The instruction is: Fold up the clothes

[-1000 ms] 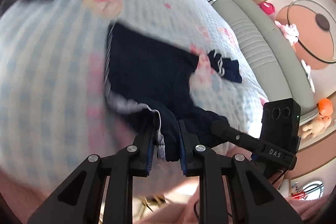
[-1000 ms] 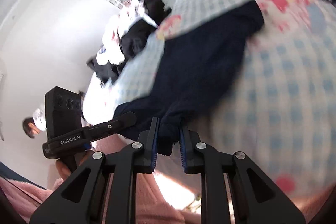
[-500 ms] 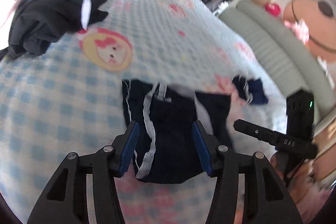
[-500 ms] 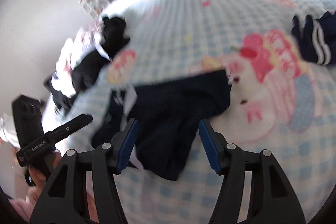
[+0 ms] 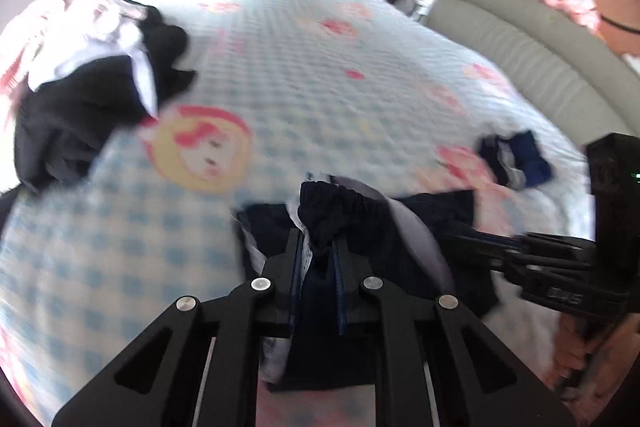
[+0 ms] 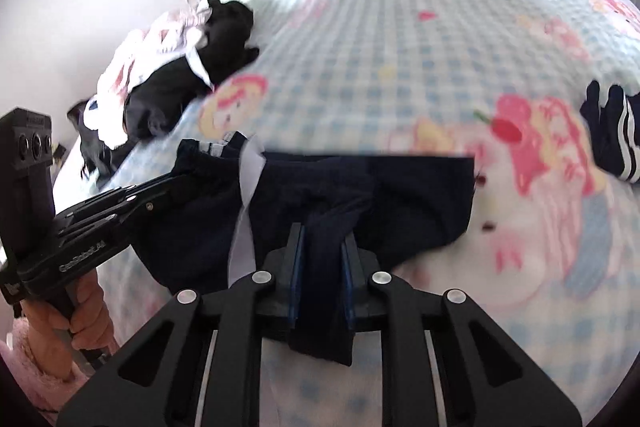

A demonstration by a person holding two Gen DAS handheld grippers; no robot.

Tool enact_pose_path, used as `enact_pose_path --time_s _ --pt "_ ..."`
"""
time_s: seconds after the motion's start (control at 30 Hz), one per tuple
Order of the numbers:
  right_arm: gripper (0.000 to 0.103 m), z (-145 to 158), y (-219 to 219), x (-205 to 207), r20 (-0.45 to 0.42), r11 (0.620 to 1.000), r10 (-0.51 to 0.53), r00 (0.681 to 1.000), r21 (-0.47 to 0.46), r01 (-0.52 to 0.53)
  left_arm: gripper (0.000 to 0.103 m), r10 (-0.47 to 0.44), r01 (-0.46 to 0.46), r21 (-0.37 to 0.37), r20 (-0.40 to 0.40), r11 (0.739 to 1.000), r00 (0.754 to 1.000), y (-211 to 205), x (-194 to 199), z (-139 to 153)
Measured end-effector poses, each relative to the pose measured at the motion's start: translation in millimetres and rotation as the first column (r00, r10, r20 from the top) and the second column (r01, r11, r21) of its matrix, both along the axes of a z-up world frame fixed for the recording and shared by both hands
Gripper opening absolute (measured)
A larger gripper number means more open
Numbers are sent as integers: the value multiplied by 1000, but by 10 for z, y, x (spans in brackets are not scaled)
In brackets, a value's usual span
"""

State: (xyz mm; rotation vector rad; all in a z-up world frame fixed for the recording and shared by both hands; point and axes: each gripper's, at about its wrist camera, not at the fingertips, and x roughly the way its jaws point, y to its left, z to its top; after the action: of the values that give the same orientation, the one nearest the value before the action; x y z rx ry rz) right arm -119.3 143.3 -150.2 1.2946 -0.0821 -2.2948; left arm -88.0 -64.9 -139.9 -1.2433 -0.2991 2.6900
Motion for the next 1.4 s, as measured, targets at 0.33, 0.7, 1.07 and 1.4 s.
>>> enact_pose_path --time_s 0.33,0.7,1.07,1.4 --pt "52 -35 333 128 72 995 -62 995 -79 68 68 40 -65 288 93 955 995 -456 577 -77" --pt "11 0 156 418 43 998 -20 999 -53 22 17 10 -35 285 89 958 996 -219 751 21" --pt "16 -396 558 1248 224 992 -96 970 -54 110 34 61 -136 257 280 957 958 -189 1455 -409" --pt "27 -138 32 1220 45 997 -40 998 74 36 49 -13 17 -66 66 998 998 619 1345 -27"
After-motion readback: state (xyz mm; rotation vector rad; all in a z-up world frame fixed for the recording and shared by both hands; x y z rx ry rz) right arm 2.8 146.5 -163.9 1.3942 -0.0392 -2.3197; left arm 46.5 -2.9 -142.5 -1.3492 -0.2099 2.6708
